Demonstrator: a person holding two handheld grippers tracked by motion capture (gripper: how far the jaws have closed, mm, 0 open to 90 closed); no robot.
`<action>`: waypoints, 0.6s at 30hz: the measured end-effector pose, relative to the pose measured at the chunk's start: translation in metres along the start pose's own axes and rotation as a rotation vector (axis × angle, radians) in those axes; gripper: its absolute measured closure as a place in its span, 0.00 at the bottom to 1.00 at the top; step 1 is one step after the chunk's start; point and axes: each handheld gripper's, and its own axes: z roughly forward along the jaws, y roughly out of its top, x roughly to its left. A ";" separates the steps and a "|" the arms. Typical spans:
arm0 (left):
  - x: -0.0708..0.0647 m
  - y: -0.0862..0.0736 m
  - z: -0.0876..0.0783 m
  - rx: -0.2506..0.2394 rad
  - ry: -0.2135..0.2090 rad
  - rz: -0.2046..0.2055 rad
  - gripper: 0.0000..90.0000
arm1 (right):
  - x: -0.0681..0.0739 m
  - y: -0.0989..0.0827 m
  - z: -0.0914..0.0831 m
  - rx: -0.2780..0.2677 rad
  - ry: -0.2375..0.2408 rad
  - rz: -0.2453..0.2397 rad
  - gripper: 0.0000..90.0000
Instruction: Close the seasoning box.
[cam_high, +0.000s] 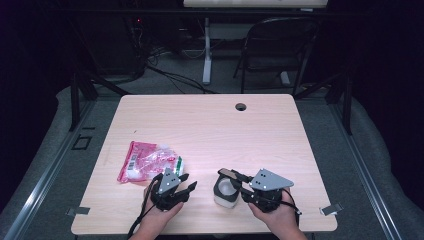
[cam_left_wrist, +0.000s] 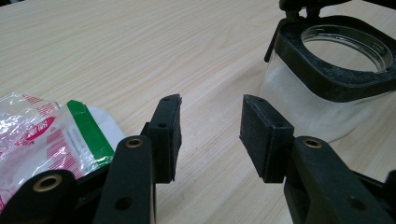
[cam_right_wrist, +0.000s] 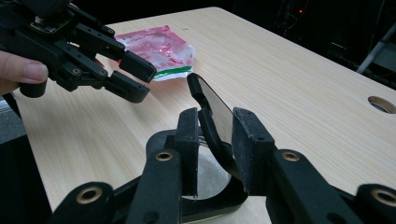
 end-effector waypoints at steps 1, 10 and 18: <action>0.000 0.000 0.000 0.000 0.000 0.000 0.64 | 0.000 0.000 0.000 -0.001 0.005 0.000 0.80; -0.002 -0.001 0.001 0.005 -0.005 0.008 0.64 | 0.010 -0.003 0.001 0.012 -0.002 -0.046 0.80; -0.003 -0.001 0.002 0.005 -0.008 0.011 0.63 | 0.014 -0.005 0.003 0.022 0.012 -0.060 0.80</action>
